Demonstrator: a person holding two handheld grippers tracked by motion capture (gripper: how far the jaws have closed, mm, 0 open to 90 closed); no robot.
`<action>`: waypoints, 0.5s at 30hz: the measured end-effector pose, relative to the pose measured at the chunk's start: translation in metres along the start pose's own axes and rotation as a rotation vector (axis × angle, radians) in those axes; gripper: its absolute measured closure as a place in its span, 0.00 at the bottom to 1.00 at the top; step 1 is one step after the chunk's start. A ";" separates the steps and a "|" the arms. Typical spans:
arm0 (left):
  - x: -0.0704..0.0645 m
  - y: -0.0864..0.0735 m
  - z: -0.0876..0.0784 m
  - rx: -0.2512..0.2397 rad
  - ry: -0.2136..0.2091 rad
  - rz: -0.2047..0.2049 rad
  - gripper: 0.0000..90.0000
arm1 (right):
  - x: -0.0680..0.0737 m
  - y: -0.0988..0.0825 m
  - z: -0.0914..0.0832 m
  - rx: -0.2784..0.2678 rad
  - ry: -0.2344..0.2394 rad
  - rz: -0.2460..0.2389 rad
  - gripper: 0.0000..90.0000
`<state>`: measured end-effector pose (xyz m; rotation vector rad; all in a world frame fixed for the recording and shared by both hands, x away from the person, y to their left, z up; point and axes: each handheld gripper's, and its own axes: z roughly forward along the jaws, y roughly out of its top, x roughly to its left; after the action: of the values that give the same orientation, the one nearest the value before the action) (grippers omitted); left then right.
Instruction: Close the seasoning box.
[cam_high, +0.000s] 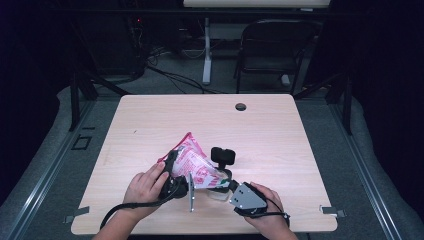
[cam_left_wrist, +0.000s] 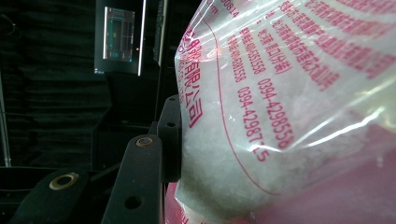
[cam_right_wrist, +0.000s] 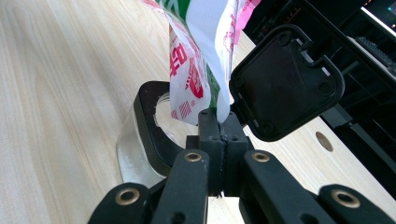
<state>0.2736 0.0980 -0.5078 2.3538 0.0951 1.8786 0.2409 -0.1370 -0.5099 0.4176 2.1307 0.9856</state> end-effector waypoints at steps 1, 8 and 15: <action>0.000 0.000 0.000 0.000 0.001 0.000 0.72 | 0.000 0.000 0.000 0.000 0.000 0.000 1.00; 0.000 0.001 0.000 -0.002 0.004 0.006 0.72 | 0.000 0.000 0.000 0.000 0.000 0.002 1.00; 0.001 0.002 -0.001 -0.002 0.006 0.016 0.72 | -0.001 0.000 -0.001 0.000 -0.004 0.003 1.00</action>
<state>0.2731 0.0960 -0.5066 2.3543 0.0747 1.8925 0.2410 -0.1380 -0.5097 0.4225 2.1273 0.9865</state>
